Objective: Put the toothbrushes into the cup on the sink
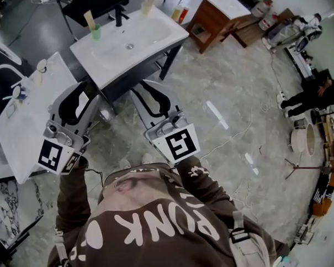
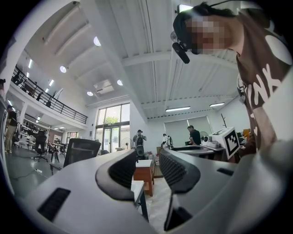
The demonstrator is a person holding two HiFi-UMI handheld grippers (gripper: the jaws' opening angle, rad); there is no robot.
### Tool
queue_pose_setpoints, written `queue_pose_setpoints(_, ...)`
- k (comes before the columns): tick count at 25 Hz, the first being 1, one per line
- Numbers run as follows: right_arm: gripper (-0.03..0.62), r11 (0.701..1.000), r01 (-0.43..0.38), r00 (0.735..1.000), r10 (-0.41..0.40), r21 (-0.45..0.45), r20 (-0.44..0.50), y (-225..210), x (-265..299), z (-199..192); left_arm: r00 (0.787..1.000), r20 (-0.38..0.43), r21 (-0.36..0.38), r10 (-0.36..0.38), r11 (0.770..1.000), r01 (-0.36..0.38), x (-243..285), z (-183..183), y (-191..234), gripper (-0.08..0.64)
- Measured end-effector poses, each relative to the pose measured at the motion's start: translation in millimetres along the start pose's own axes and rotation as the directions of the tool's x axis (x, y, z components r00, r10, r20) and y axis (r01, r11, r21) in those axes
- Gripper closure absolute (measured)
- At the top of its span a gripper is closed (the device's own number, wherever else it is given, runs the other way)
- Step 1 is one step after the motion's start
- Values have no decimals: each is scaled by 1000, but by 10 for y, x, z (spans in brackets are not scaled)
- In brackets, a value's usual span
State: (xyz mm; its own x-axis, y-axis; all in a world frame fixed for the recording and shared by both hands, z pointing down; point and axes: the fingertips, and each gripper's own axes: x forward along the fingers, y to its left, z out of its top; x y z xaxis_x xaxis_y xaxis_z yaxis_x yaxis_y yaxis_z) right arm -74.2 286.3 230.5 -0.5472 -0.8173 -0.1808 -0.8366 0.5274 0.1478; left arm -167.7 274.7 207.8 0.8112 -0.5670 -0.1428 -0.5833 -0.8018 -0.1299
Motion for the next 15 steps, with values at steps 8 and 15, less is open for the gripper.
queue_pose_setpoints(8,503,1000,10,1000,-10,6,19,-106,-155,55,1000,-5,10,-8,1000,8,104,27,-168,413)
queue_pose_setpoints(15,518,1000,15,1000,-15,13,28,-123,-201,53,1000,-2,14,-8,1000,8,117,39,-207,412)
